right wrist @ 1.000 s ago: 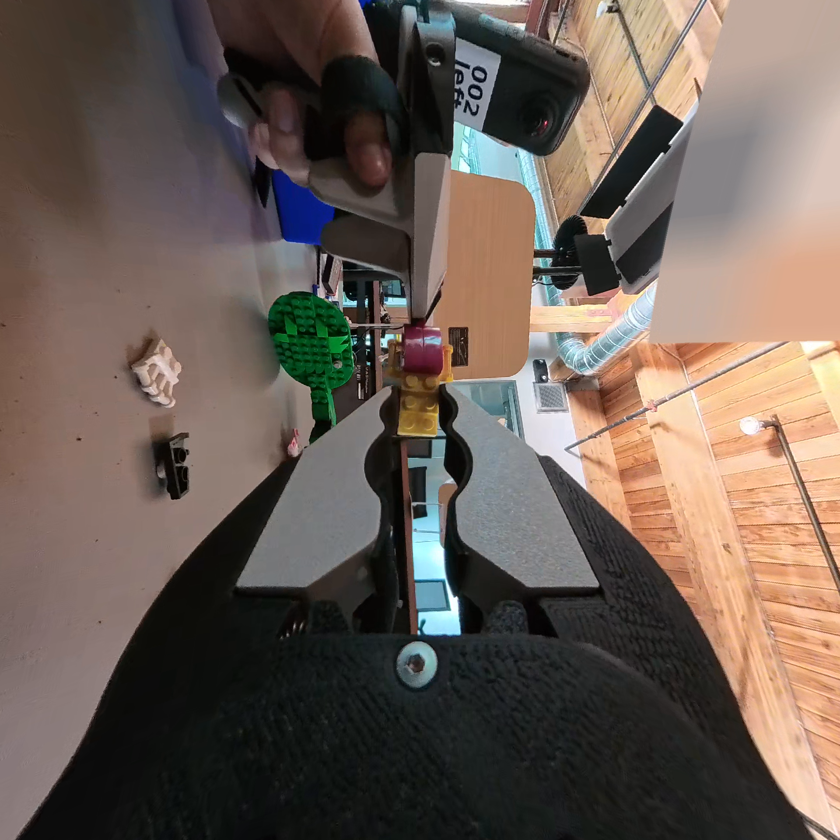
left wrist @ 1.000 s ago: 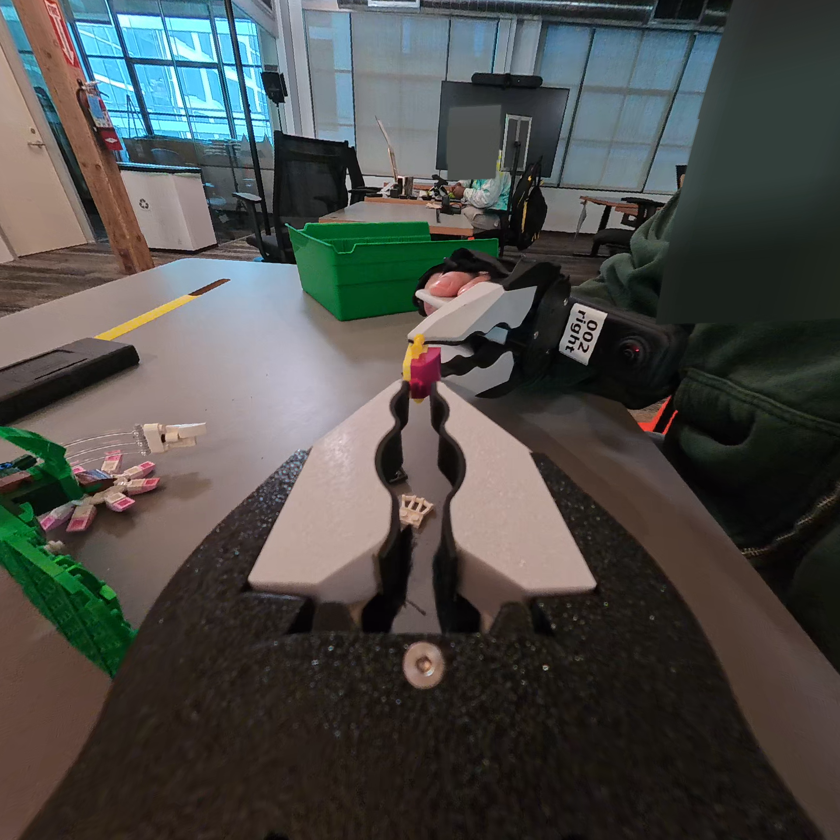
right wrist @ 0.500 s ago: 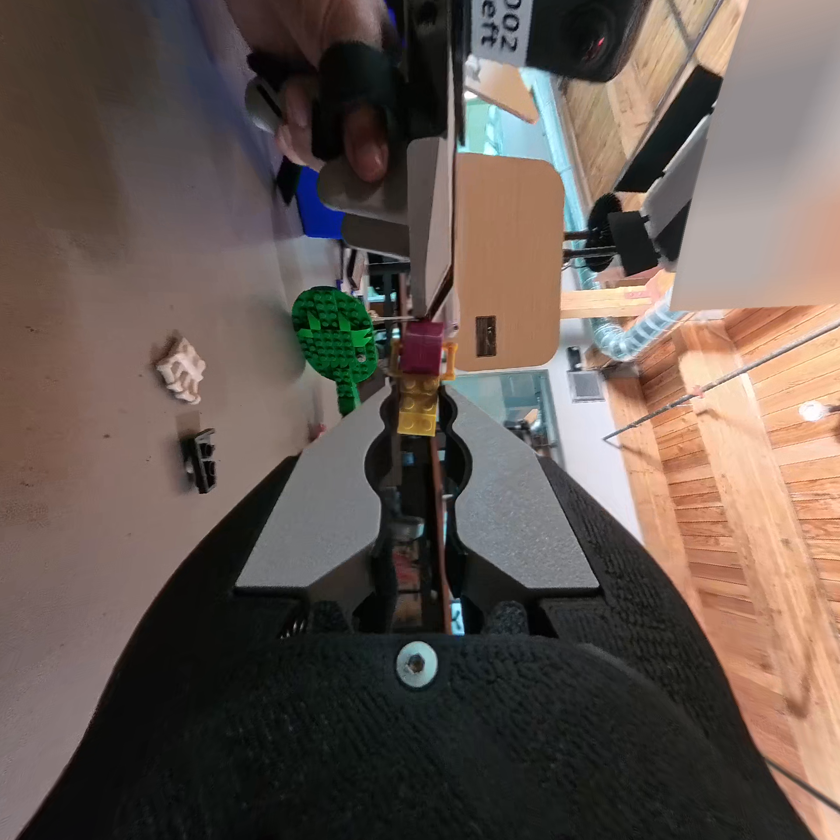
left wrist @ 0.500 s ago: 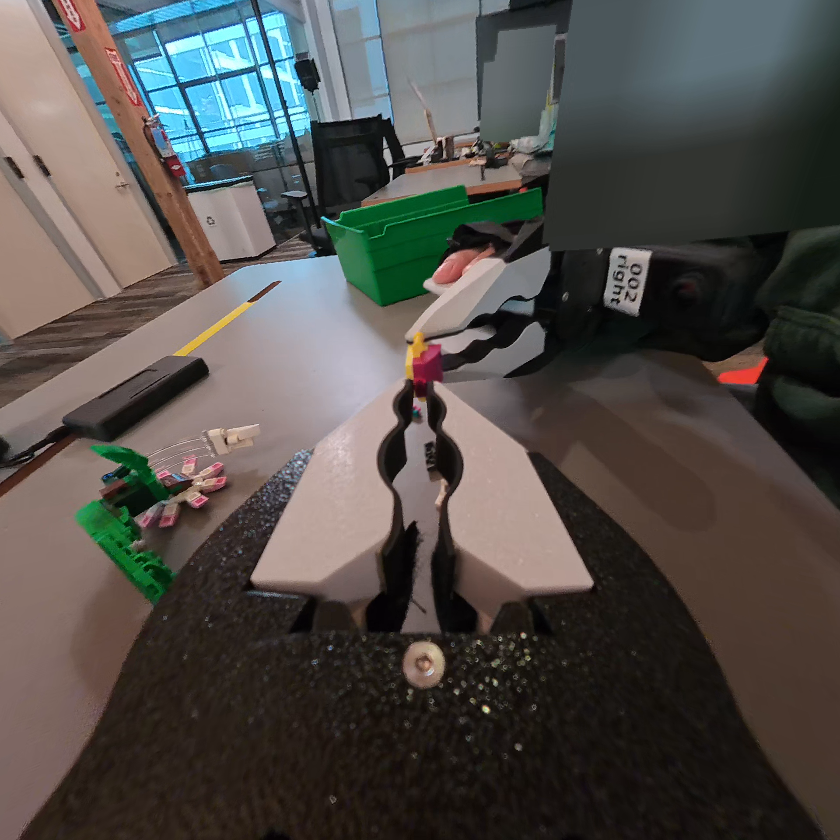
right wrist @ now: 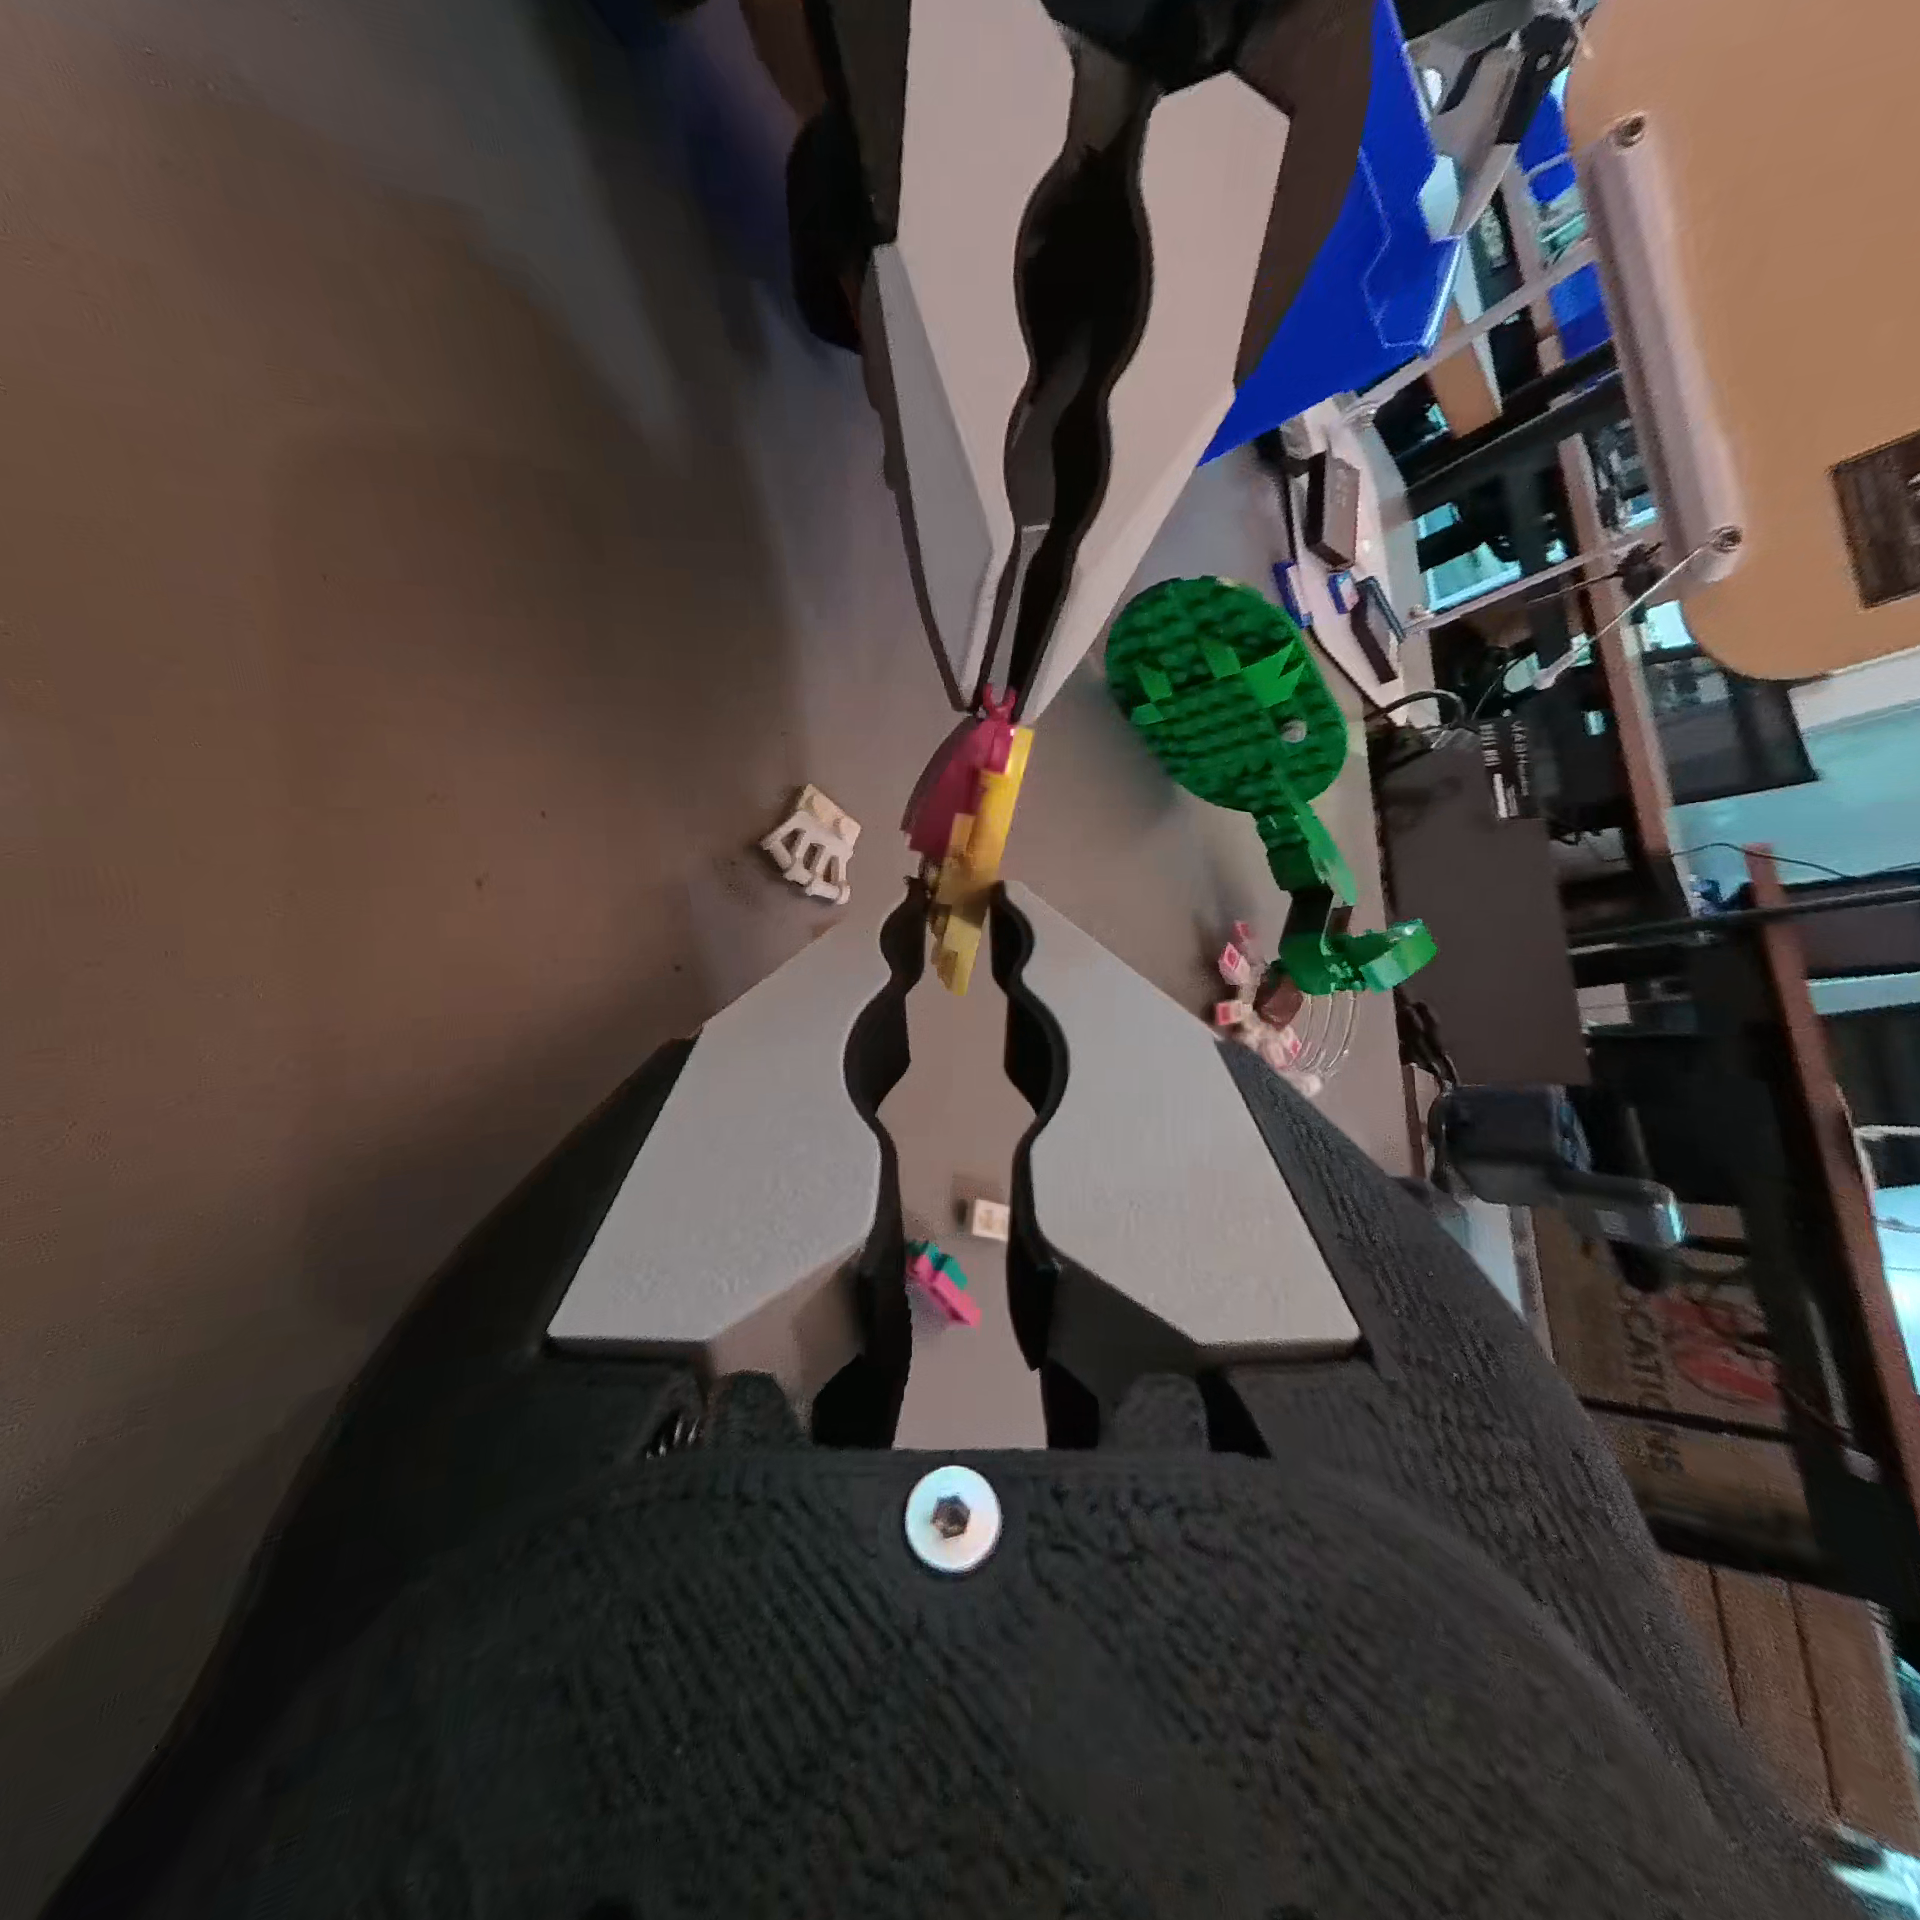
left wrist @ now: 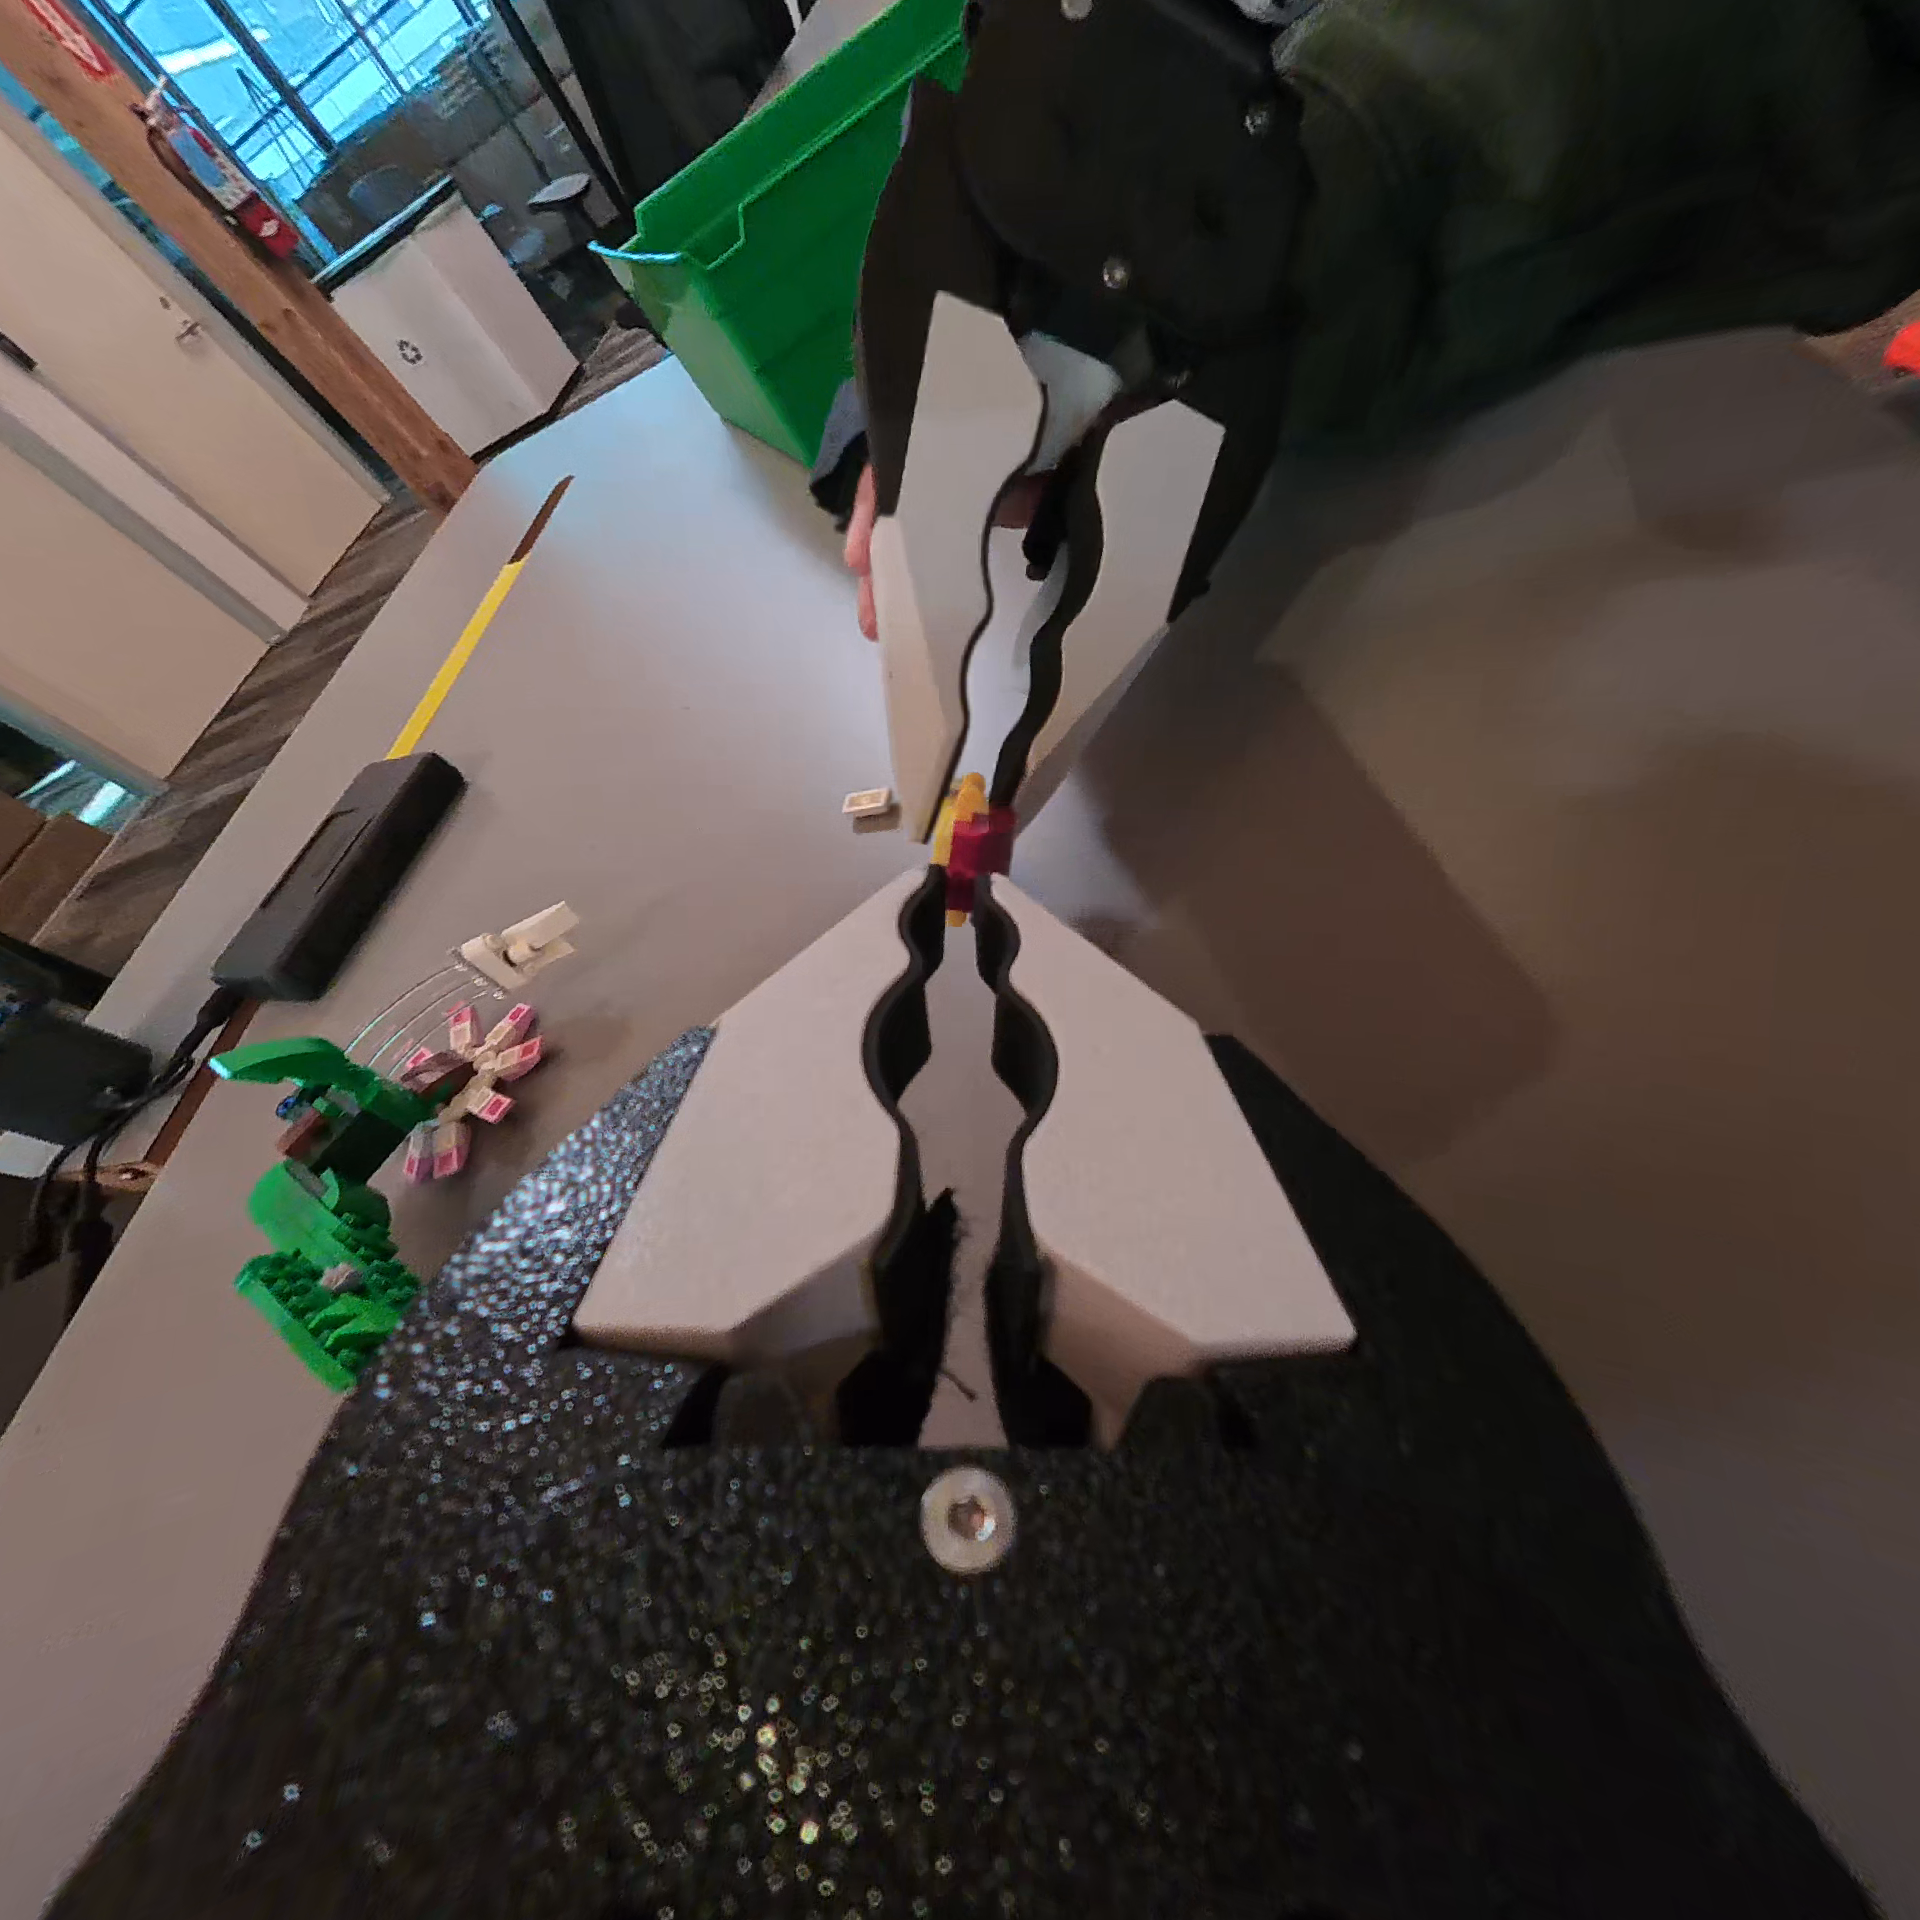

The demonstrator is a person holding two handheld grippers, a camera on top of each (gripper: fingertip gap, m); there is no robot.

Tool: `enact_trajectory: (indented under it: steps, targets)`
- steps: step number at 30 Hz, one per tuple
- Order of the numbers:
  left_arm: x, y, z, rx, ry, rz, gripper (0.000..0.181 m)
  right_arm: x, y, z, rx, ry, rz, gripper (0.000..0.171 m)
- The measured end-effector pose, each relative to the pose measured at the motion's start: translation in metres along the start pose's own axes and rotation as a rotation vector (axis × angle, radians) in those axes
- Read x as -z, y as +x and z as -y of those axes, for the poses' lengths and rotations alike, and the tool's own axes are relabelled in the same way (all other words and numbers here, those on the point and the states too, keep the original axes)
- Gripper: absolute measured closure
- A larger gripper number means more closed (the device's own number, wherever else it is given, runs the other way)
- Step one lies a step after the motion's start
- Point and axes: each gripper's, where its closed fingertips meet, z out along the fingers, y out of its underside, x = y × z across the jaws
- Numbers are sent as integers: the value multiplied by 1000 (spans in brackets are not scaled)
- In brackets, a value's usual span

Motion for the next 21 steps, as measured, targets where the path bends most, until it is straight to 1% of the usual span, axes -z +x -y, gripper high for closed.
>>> enact_trajectory:
  steps: [1,3,6,8,10,12,16,21]
  targets:
    - [0,-1,-1,22,-2,-2,178,0,2,-1,6,-9,-17,160]
    - [1,-8,0,147,20,5,178,0,12,-2,21,-28,-86,162]
    - [3,-18,2,423,84,-37,178,0,24,-6,58,-79,-186,163]
    - [7,-26,5,573,156,-57,181,1,31,-7,91,-114,-244,163]
    - [13,-34,12,673,245,-64,181,1,35,-8,111,-135,-281,164]
    - [15,-38,14,726,279,-62,181,2,37,-7,126,-142,-306,164]
    - [9,-33,10,751,245,-89,176,1,40,-7,160,-169,-339,164]
    - [7,-33,8,778,238,-88,178,1,40,-9,209,-199,-359,164]
